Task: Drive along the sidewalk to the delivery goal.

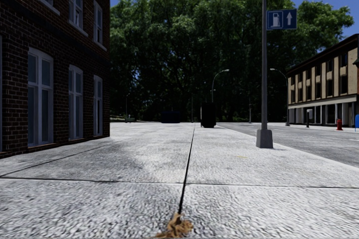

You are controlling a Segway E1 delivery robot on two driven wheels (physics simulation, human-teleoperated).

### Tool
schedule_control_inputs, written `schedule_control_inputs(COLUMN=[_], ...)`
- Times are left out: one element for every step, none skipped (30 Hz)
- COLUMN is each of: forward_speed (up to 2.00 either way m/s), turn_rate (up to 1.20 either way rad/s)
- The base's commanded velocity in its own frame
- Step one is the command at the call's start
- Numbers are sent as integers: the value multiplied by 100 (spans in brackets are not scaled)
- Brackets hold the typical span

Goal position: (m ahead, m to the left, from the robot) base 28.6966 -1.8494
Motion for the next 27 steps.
schedule_control_inputs(forward_speed=[200, 200, 200, 200, 200, 200, 200, 199, 199, 199, 199, 199, 199, 199, 199, 199, 199, 200, 200, 200, 198, 198, 198, 198, 197, 197, 195], turn_rate=[0, 0, 0, 0, 0, 0, 0, 0, 0, 0, 0, 0, 0, 0, 0, 0, 0, 0, 0, 0, 0, 0, 0, 0, 0, 0, 0])
